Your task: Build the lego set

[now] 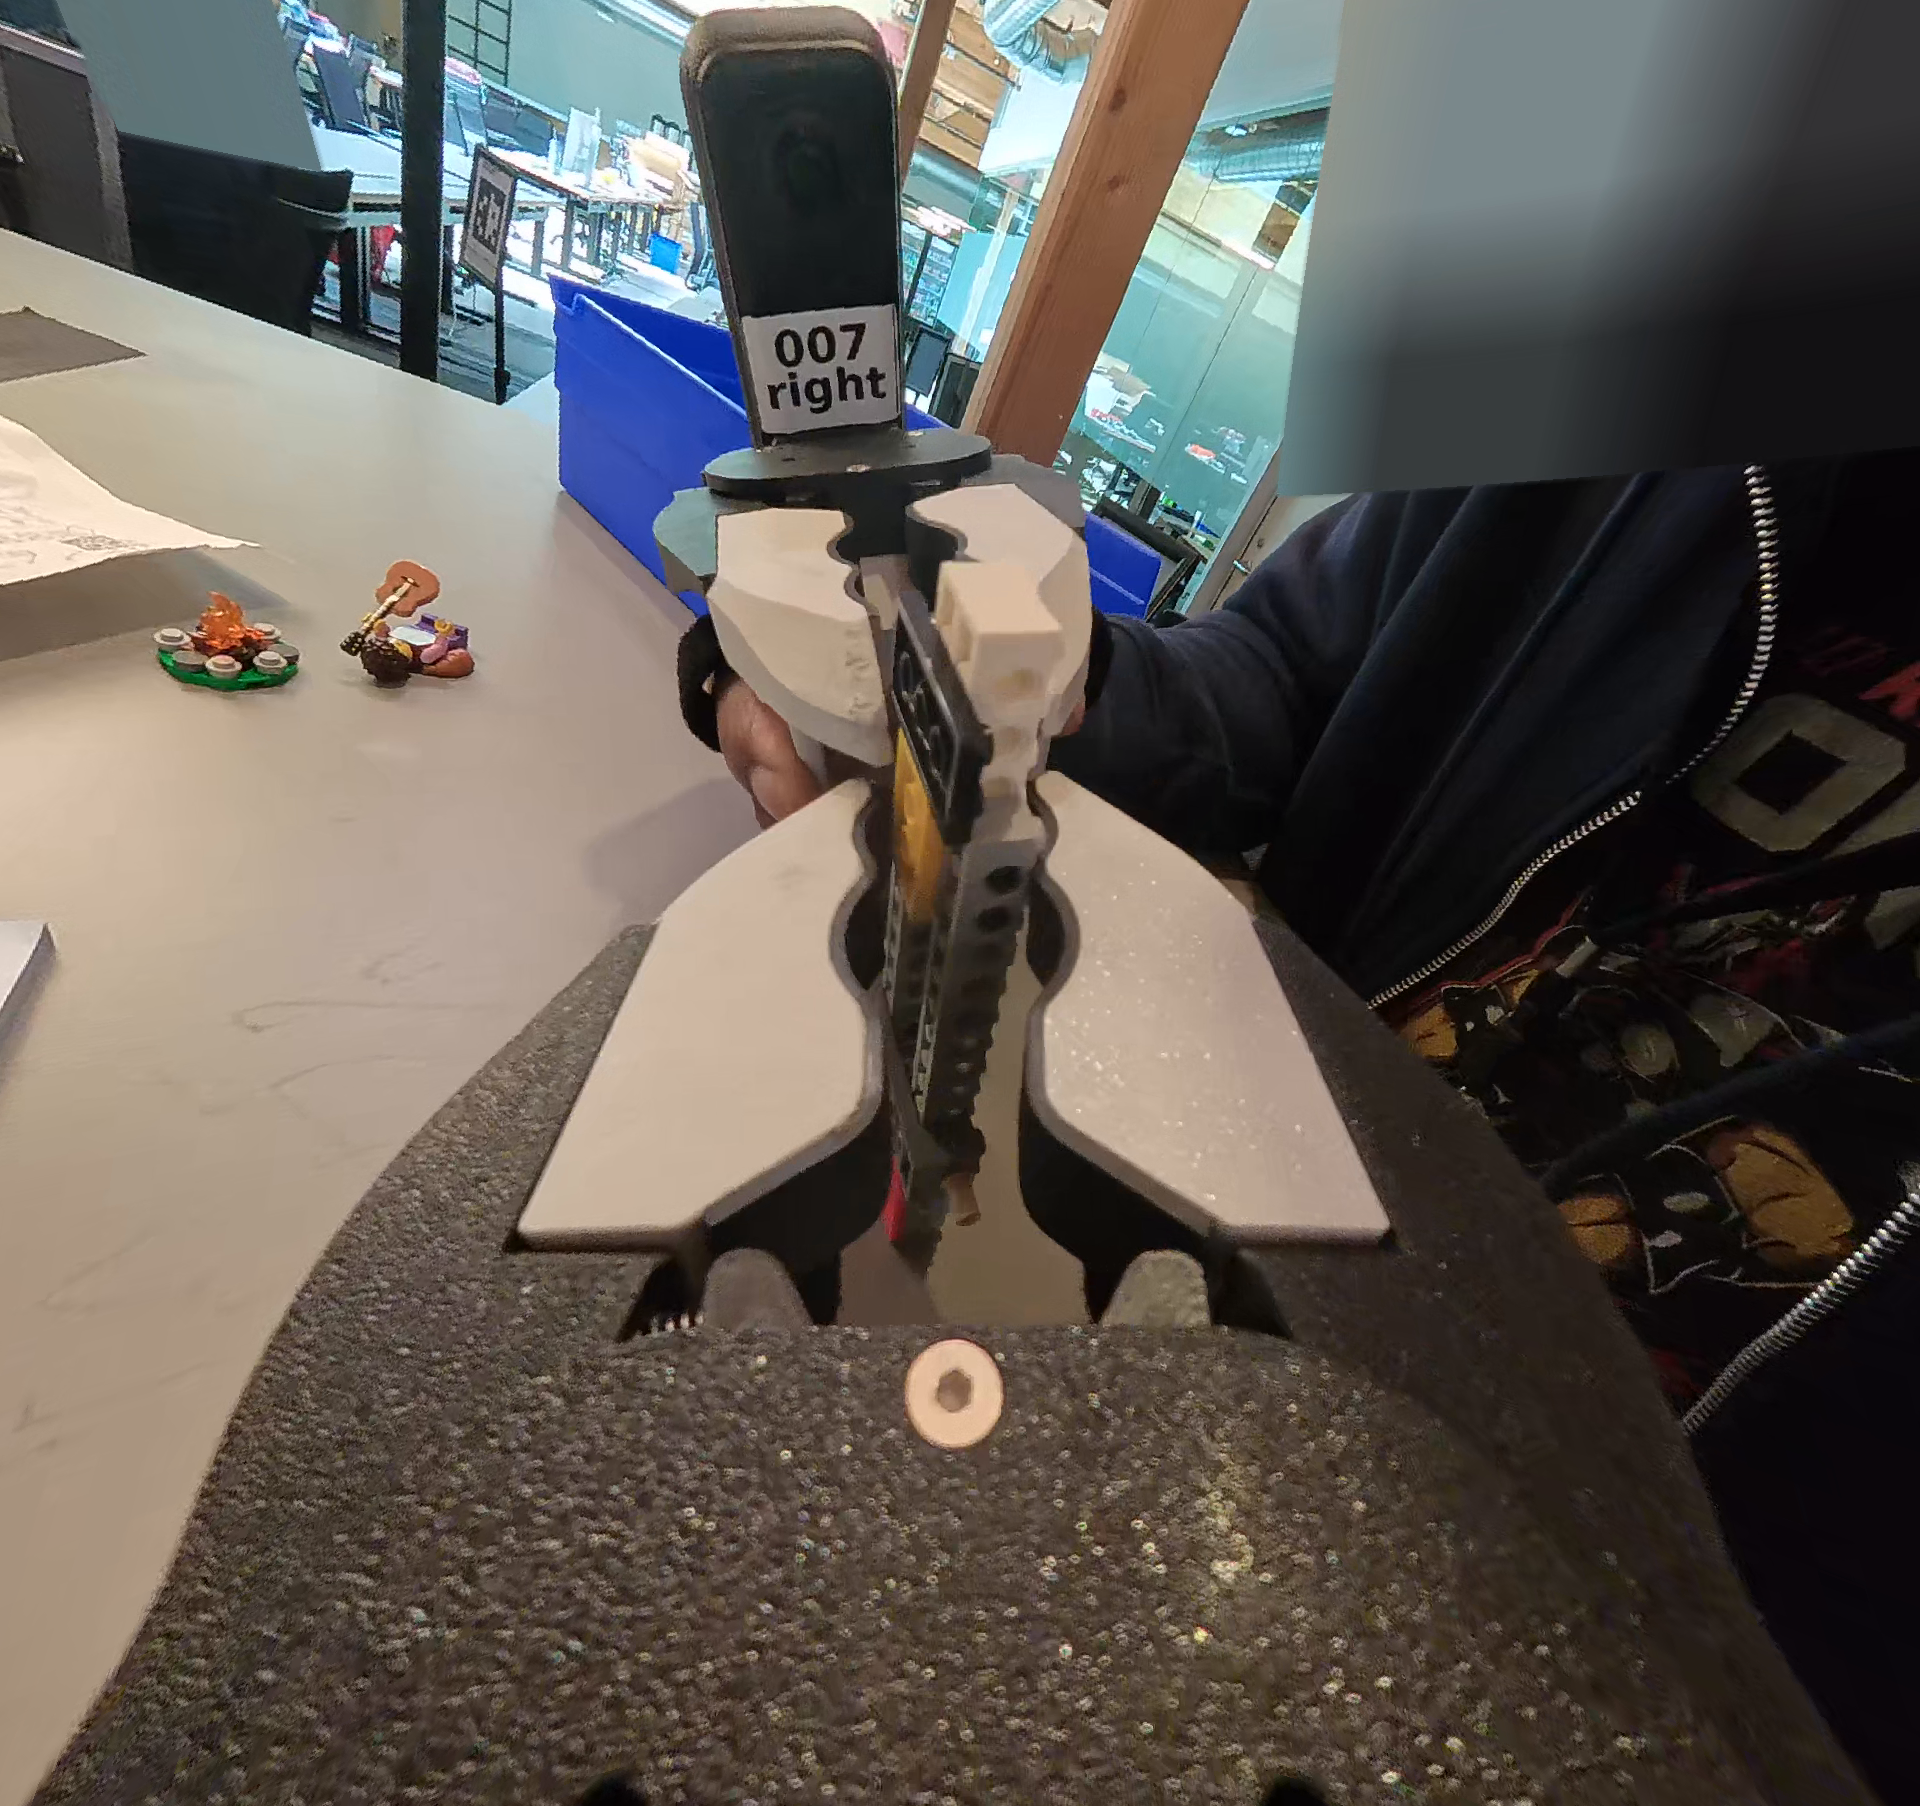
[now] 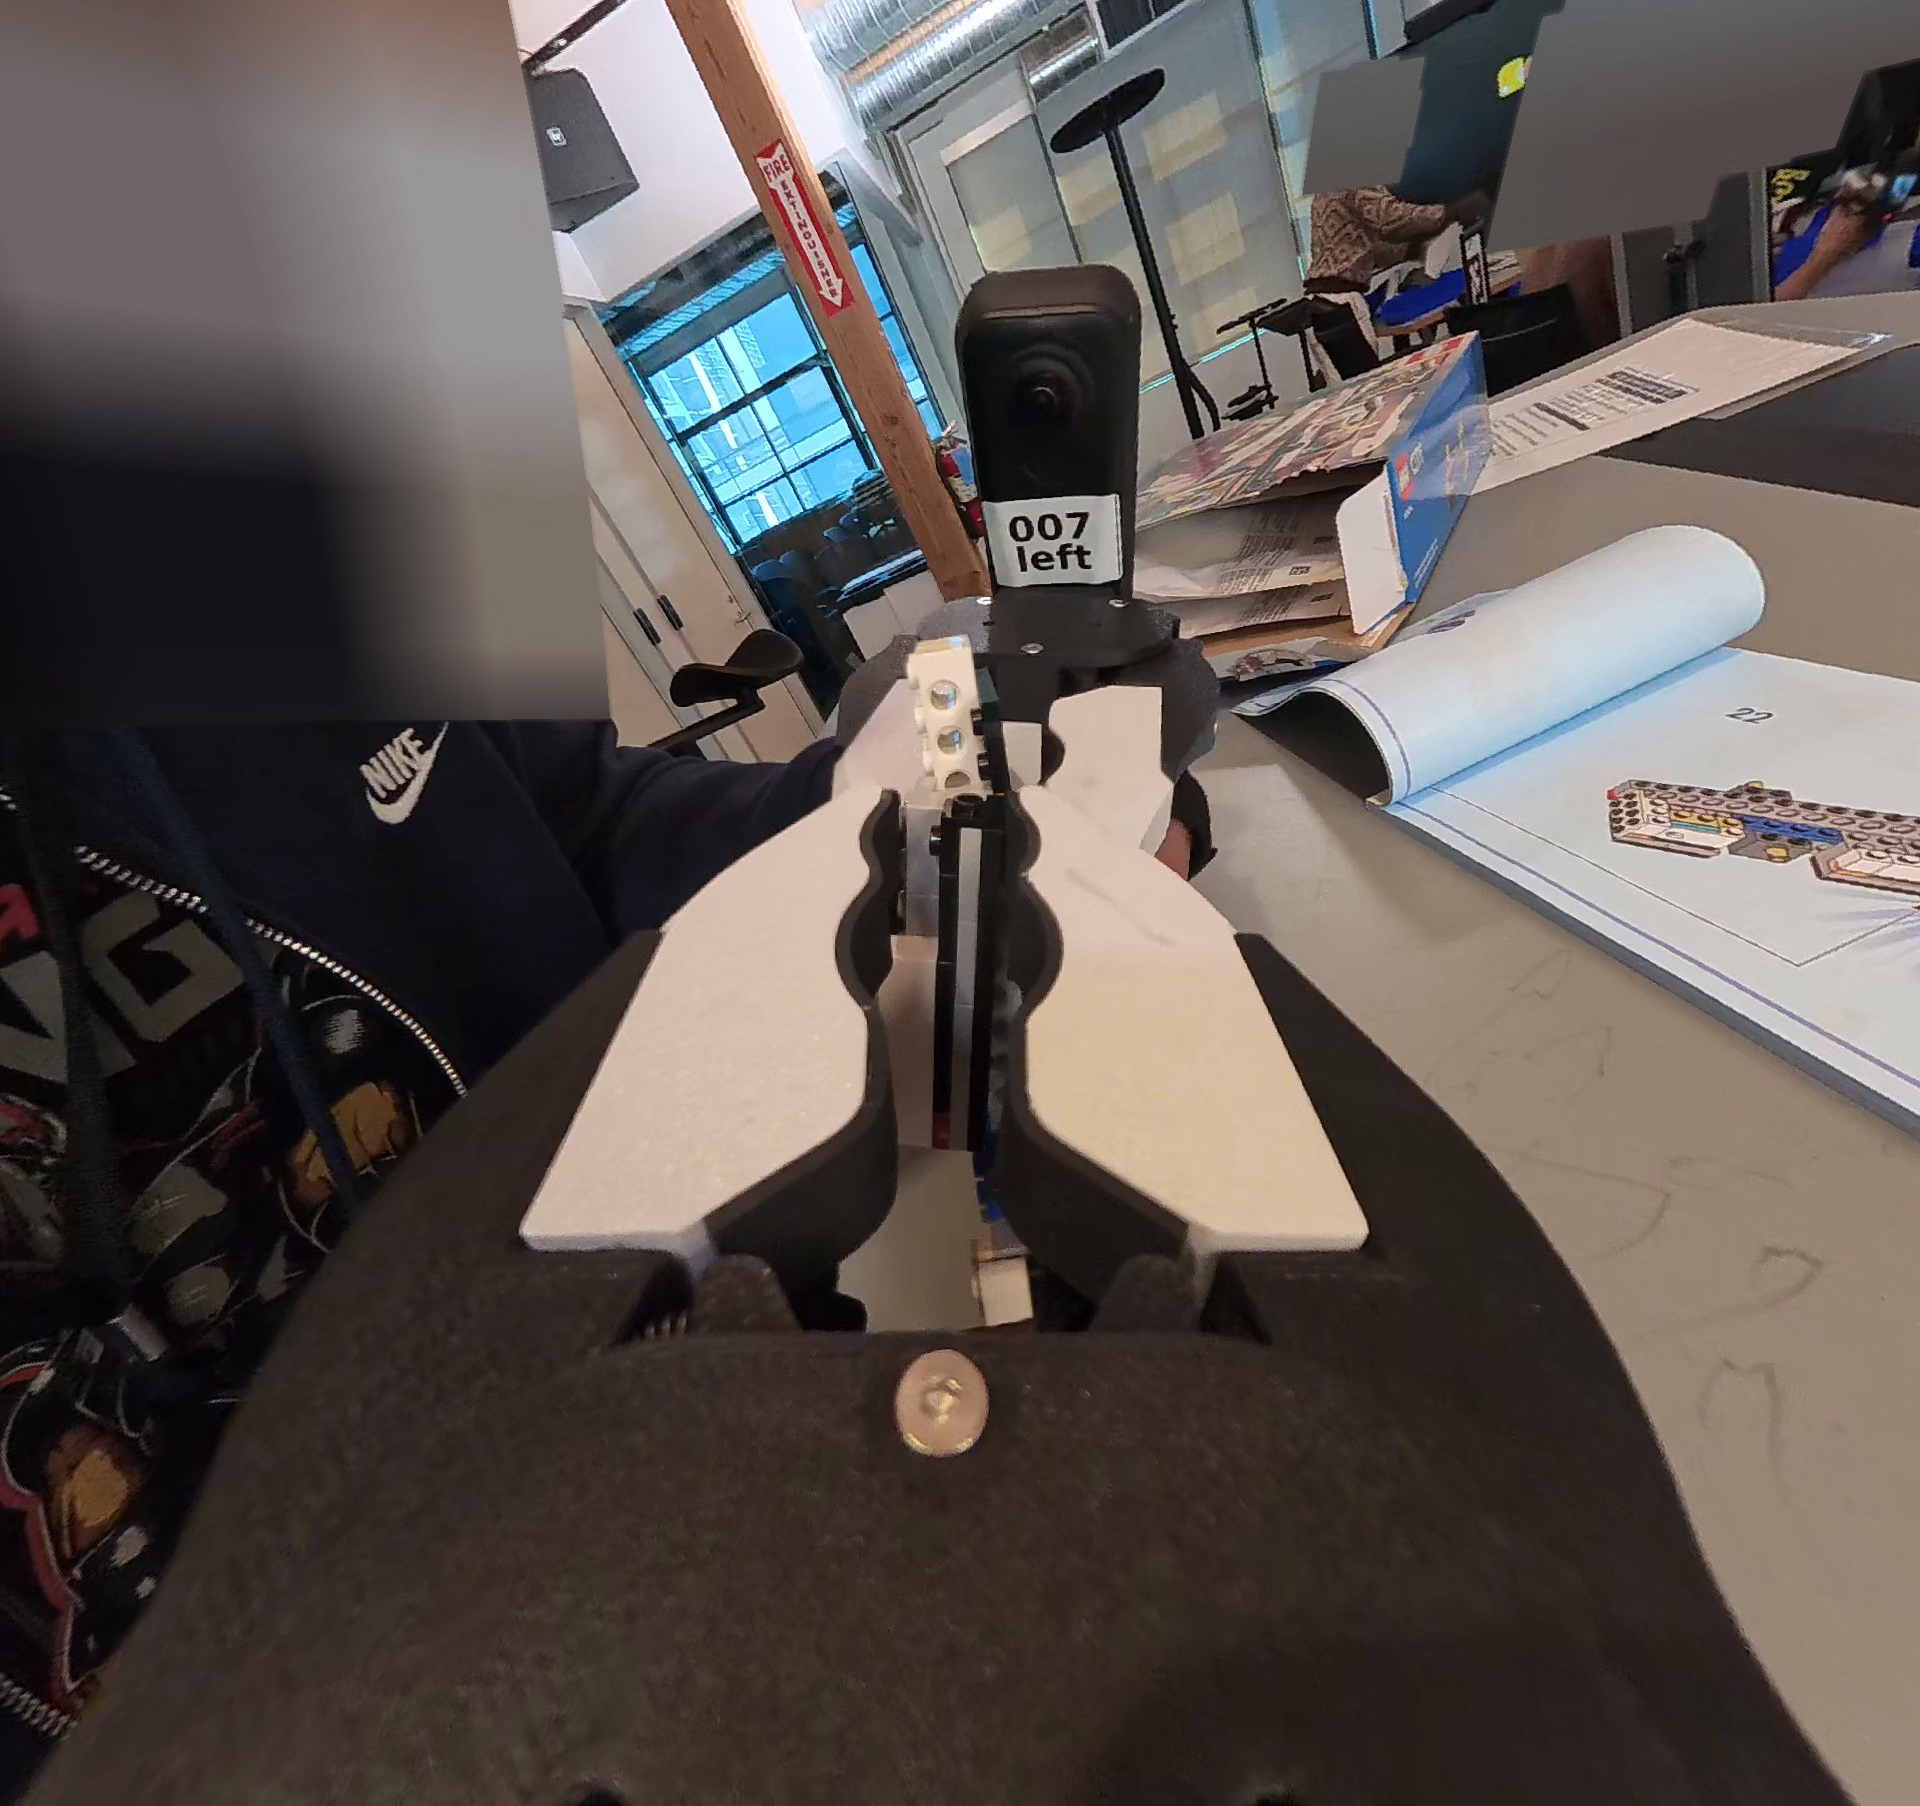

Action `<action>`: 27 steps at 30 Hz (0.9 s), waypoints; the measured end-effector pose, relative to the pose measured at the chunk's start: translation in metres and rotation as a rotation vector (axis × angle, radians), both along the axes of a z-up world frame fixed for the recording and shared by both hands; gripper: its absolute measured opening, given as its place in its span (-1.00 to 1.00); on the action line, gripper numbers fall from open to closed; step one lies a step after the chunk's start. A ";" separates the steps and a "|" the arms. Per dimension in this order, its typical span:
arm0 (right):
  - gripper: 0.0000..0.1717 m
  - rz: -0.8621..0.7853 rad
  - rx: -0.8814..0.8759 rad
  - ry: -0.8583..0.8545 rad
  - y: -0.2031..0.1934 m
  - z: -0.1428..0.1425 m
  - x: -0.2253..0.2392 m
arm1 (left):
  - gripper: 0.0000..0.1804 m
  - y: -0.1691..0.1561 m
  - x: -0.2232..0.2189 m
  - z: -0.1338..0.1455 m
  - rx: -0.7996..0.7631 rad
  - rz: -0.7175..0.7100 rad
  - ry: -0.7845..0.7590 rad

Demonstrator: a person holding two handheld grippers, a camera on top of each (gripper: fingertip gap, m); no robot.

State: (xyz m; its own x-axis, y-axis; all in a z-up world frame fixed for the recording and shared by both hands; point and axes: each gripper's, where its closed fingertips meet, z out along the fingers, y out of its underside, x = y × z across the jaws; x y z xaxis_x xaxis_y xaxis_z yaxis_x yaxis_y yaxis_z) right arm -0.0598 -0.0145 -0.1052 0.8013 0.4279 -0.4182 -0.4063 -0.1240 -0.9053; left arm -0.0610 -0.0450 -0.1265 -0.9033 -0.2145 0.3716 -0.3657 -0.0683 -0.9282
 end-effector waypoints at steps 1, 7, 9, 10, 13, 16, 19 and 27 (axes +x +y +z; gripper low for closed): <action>-0.80 -0.002 -0.005 -0.003 0.000 -0.001 0.001 | -0.75 0.000 0.000 -0.001 0.003 -0.004 0.009; -0.79 -0.002 -0.026 -0.007 0.001 -0.007 0.001 | -0.70 0.004 -0.002 -0.001 -0.019 -0.026 0.064; -0.79 0.004 -0.025 -0.006 0.002 -0.007 0.000 | -0.74 0.004 -0.001 -0.002 -0.015 -0.026 0.079; -0.79 0.011 -0.023 -0.005 0.001 -0.007 -0.001 | -0.74 0.004 -0.002 -0.001 -0.018 -0.032 0.082; -0.79 0.027 -0.025 -0.005 0.001 -0.006 -0.003 | -0.76 0.004 -0.004 -0.001 -0.006 -0.042 0.060; -0.78 0.041 -0.010 -0.001 0.000 -0.003 -0.005 | -0.77 0.003 -0.006 0.001 0.005 -0.044 0.026; -0.78 0.061 0.021 -0.024 -0.002 0.003 -0.010 | -0.77 0.000 -0.010 0.006 0.023 -0.039 -0.024; -0.78 0.121 0.041 -0.062 -0.007 0.006 -0.020 | -0.77 -0.005 -0.021 0.009 0.039 -0.095 -0.052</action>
State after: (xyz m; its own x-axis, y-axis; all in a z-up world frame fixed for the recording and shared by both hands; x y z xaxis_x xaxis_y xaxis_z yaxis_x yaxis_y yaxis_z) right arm -0.0795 -0.0218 -0.0994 0.7664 0.5388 -0.3498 -0.3337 -0.1313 -0.9335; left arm -0.0823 -0.0500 -0.1174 -0.9381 -0.1408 0.3165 -0.3198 0.0008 -0.9475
